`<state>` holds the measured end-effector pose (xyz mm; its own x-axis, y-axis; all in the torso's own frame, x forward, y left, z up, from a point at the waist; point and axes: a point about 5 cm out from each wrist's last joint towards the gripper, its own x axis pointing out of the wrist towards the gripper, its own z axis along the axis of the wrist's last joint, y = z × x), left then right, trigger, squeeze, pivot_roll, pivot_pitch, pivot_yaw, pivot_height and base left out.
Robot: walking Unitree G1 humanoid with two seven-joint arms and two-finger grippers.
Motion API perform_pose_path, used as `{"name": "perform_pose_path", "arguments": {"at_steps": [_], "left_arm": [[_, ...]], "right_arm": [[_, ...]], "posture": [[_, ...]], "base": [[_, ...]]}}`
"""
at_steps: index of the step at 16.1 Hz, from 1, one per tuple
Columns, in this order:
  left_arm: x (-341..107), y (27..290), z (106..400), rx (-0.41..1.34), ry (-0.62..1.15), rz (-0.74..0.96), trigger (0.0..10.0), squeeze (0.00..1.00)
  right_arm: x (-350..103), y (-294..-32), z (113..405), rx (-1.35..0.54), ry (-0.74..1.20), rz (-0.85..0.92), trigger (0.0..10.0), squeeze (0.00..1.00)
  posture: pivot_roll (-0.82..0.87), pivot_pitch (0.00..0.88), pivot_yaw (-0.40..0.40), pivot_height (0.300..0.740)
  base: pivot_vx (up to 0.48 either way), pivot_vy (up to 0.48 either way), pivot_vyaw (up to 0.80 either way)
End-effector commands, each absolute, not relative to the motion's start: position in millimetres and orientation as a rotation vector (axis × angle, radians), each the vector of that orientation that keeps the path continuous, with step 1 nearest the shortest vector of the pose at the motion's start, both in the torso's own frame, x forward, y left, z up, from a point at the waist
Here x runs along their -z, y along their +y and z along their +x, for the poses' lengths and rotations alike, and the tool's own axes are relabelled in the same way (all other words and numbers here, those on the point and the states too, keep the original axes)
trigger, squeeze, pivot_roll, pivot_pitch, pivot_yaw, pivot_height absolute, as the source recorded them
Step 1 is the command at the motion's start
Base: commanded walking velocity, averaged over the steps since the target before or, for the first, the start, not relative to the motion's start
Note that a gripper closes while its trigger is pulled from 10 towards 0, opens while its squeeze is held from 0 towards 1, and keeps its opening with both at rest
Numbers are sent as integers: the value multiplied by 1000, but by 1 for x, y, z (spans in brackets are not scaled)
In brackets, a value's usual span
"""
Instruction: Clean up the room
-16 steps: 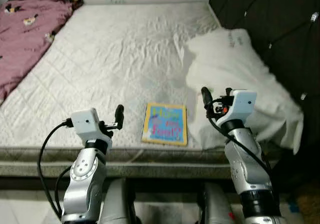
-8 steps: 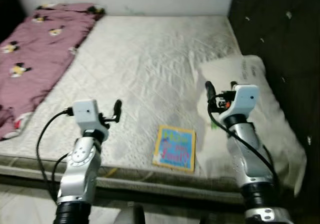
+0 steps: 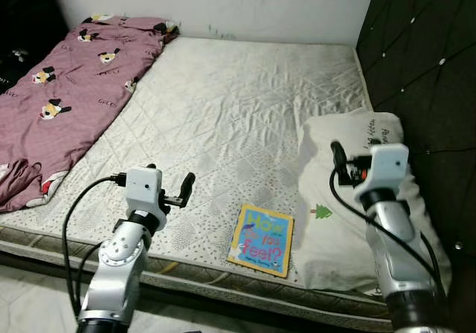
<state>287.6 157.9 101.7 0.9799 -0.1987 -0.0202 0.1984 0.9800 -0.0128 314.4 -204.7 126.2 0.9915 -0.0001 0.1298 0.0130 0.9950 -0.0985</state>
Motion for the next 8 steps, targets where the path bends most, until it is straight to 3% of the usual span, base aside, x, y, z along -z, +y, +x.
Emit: {"name": "perform_pose_path", "arguments": {"at_steps": [1,5,8], "left_arm": [[-99,157,286,185,22,-32,10000,0],[-109,155,291,140,-47,-43,10000,0],[-110,155,286,203,-40,-14,10000,0]], "right_arm": [[-128,-204,312,24,-143,-85,10000,0],[-134,-197,310,12,-151,-124,10000,0],[-133,-209,298,-7,-162,-245,10000,0]], "posture": [[-9,0,44,740],[-24,0,5,740],[-45,0,29,740]], "base": [[0,0,0],[0,0,0],[0,0,0]]}}
